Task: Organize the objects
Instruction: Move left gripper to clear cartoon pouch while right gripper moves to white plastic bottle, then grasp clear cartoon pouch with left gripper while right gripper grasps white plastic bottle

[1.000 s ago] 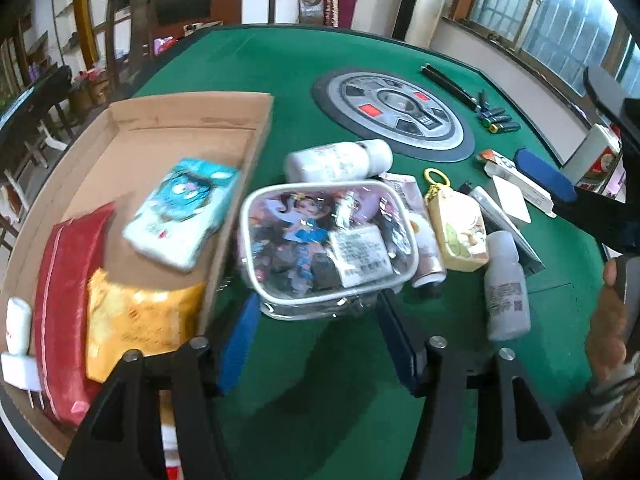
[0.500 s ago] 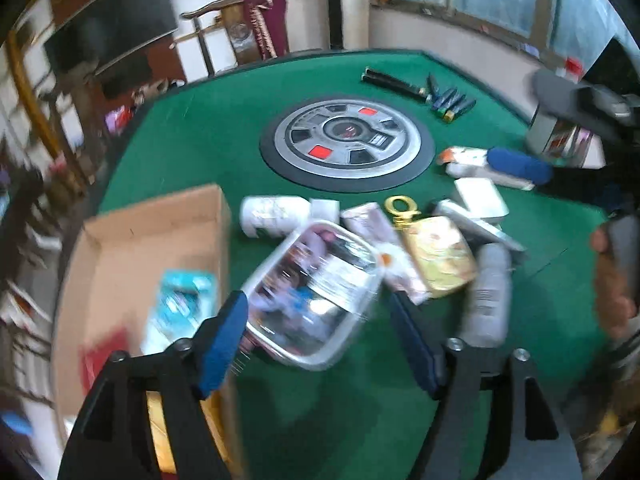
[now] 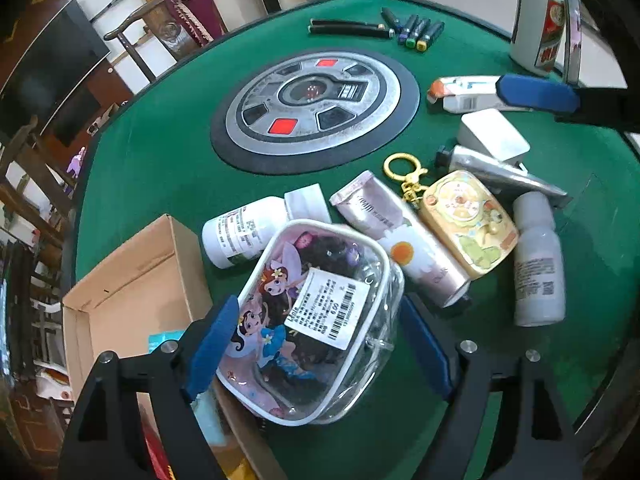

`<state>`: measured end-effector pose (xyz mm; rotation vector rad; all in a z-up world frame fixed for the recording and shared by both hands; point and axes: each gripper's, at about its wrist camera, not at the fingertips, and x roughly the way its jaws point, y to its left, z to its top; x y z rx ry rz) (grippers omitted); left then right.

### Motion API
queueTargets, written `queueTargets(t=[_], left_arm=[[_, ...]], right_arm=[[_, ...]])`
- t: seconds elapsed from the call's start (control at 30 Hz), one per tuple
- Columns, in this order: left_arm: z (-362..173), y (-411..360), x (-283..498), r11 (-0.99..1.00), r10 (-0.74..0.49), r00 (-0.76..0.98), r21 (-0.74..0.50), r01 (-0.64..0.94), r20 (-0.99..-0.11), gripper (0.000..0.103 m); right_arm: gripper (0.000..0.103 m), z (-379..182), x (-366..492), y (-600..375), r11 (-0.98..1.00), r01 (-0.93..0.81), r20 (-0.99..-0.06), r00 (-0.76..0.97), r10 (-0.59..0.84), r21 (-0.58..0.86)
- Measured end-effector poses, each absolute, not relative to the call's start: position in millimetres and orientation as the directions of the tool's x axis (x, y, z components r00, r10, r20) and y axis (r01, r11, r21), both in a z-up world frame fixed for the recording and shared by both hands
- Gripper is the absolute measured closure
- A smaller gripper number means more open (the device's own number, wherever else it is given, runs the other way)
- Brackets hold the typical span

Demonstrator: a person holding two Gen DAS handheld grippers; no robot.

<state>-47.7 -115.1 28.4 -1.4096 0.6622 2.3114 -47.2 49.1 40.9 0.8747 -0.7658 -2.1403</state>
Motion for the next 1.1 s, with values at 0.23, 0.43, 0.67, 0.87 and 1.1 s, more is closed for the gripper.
queueTargets(t=[0.23, 0.43, 0.67, 0.87, 1.1], left_arm=[[19, -117, -71, -0.813, 0.08, -0.357, 0.146, -0.563, -0.931, 0.02], [17, -119, -62, -0.839, 0.134, -0.342, 0.077, -0.538, -0.93, 0.019], [14, -116, -20, -0.927, 0.032, -0.437, 0.137, -0.349, -0.899, 0.02], [20, -123, 12, -0.98, 0.073, -0.47, 0.025, -0.199, -0.88, 0.019], [26, -134, 24, -0.981, 0.188, -0.497, -0.133, -0.144, -0.847, 0.02]], right_arm=[[0.0, 42, -46, 49, -0.581, 0.37, -0.345, -0.535, -0.771, 0.725], [0.0, 42, -45, 47, -0.572, 0.375, -0.344, -0.521, -0.781, 0.73], [0.0, 45, -45, 47, -0.599, 0.374, -0.369, -0.528, -0.765, 0.708], [0.0, 36, -27, 58, -0.649, 0.337, -0.438, -0.523, -0.731, 0.682], [0.04, 3, 9, 84, -0.637, 0.186, -0.519, -0.436, -0.735, 0.748]])
